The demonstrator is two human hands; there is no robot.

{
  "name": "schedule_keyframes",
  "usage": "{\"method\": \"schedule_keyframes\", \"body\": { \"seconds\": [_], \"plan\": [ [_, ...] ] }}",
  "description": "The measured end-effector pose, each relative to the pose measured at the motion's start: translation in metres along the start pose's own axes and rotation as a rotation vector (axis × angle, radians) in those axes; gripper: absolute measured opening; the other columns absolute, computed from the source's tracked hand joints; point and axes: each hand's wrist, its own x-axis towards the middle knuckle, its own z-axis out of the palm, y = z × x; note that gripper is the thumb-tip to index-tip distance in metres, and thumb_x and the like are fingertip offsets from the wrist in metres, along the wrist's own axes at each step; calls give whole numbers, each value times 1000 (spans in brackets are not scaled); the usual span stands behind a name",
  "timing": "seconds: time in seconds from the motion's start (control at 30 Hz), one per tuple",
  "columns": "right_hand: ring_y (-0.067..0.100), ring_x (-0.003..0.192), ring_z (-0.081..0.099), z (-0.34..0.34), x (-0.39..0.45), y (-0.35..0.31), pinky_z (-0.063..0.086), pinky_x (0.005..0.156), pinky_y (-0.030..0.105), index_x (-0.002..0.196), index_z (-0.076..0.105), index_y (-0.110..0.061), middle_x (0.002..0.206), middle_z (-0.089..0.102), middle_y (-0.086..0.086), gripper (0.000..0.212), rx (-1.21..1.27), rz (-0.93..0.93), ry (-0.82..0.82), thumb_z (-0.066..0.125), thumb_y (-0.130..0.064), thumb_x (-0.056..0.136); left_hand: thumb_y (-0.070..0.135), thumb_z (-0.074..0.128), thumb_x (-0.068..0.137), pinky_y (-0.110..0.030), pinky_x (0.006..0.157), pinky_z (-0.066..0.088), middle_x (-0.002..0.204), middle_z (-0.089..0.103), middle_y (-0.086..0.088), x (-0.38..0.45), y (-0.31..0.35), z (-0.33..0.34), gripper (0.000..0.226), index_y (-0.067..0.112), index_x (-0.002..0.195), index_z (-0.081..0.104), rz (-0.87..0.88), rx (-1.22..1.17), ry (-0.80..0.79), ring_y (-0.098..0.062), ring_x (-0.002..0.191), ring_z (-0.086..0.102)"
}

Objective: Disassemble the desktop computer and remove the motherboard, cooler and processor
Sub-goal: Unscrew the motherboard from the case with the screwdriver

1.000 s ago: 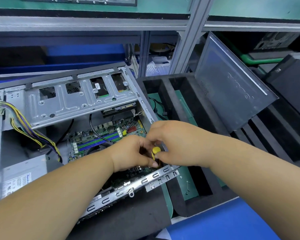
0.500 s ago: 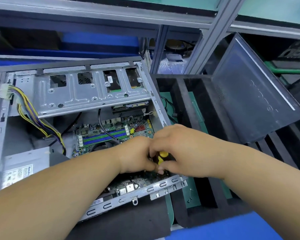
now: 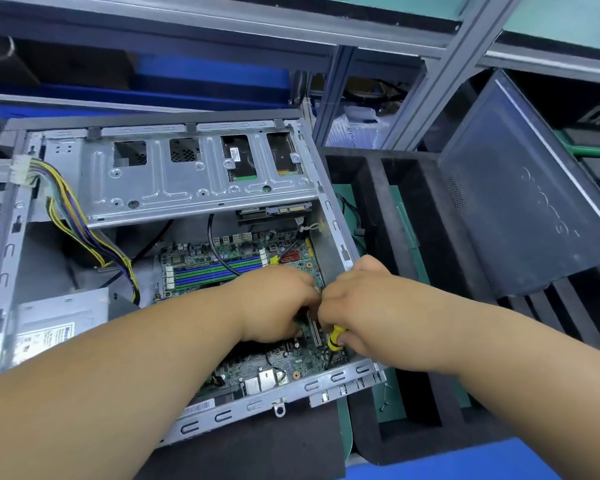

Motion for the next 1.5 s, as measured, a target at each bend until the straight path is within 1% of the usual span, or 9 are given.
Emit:
{"method": "schedule_keyframes", "body": {
  "seconds": [0.3,0.47,0.57,0.67,0.8,0.93,1.23,1.33,1.5],
  "plan": [
    [11,110,47,-8,-2,-1,24,102,33,113,58,-31,107,54,-12,19,51,-1,55,48,-29,97,28,72,77,-33,88,47,109,57,3,0,-2,2,35,23,110,64,6,-14,-12,-20,103,52],
    [7,92,51,-32,-17,8,29,97,33,97,66,-27,91,56,-12,9,247,29,304,65,-29,88,44,81,70,-27,82,47,110,58,6,-2,-5,-2,52,25,114,62,-4,-124,-92,-14,98,54],
    [1,86,49,-45,-24,14,30,96,31,94,67,-27,87,55,-14,8,318,103,417,67,-26,86,44,81,71,-23,65,46,83,62,12,-6,-10,-7,29,26,86,64,-57,-226,-110,-4,72,56],
    [1,84,46,-49,-27,17,29,98,30,96,67,-28,89,57,-14,8,343,149,488,65,-25,89,35,78,78,-19,65,44,78,69,16,-12,-15,-12,12,29,83,70,-136,-294,-96,4,67,58],
    [0,81,47,-44,-33,21,30,94,25,94,68,-28,87,55,-16,7,408,199,612,68,-23,88,40,76,80,-28,71,53,78,70,10,-20,-19,-23,12,40,72,67,-218,-329,-19,-5,72,63],
    [5,87,52,-33,-40,29,35,82,21,89,68,-30,86,58,-14,9,543,239,734,69,-22,86,47,72,81,-24,69,51,75,68,12,-32,-15,-36,15,32,82,74,-293,-408,101,-5,70,62],
    [6,75,54,8,-67,49,40,63,9,85,69,-36,81,61,-12,11,915,356,1096,68,-26,87,25,50,100,-16,69,44,72,67,7,-40,28,-55,30,24,80,73,-341,-787,452,-4,67,57],
    [1,60,52,20,-76,59,37,53,8,77,70,-31,68,62,-10,15,1075,502,1211,63,-35,90,31,48,101,-19,62,48,76,67,7,-21,54,-54,31,28,83,72,-360,-722,459,-4,63,57],
    [6,47,55,33,-89,77,45,51,18,80,59,-14,60,68,1,40,1359,674,1340,52,-51,91,51,43,96,-26,79,47,85,61,18,32,104,-47,32,38,97,71,-265,-330,366,2,85,57]
  ]
}}
